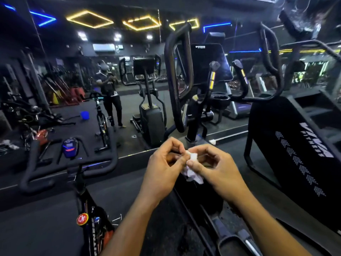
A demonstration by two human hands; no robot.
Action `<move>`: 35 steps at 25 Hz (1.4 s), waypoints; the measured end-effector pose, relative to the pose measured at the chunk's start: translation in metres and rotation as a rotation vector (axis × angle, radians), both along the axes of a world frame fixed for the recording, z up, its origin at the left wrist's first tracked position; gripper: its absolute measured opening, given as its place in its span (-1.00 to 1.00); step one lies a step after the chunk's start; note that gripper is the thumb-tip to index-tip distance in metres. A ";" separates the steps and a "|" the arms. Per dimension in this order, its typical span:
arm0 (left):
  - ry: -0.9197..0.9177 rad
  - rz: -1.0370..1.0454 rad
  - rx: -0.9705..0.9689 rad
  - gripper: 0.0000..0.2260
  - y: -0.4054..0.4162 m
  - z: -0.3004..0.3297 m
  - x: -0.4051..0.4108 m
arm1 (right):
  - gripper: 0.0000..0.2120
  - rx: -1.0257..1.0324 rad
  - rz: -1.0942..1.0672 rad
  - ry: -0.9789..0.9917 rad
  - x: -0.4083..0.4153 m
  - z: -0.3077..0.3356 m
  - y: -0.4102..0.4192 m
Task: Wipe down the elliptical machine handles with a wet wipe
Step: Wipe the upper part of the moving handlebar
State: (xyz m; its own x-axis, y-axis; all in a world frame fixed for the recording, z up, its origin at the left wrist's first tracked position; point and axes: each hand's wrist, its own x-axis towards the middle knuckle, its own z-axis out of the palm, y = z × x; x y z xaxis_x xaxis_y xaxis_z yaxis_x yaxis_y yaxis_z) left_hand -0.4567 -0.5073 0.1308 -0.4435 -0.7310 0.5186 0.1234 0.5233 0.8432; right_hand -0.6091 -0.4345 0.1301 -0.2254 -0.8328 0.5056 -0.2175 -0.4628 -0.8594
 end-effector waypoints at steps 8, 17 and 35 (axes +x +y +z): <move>-0.155 -0.051 -0.008 -0.73 -0.080 0.018 -0.092 | -0.69 0.167 0.217 -0.187 -0.115 0.007 -0.079; -0.095 0.038 0.051 -0.80 -0.150 0.038 -0.166 | -0.93 0.008 0.007 -0.016 -0.196 0.030 -0.169; 0.336 0.107 -0.080 -0.75 -0.248 0.116 -0.189 | -0.70 -0.160 0.054 -0.107 -0.171 0.116 -0.269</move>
State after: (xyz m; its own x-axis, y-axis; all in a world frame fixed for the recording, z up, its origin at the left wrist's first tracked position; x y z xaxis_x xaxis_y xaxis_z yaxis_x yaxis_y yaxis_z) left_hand -0.6457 -0.7555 0.2468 -0.1621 -0.7155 0.6796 0.3277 0.6105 0.7210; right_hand -0.7805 -0.7032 0.2463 -0.2419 -0.7560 0.6082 -0.0998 -0.6041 -0.7906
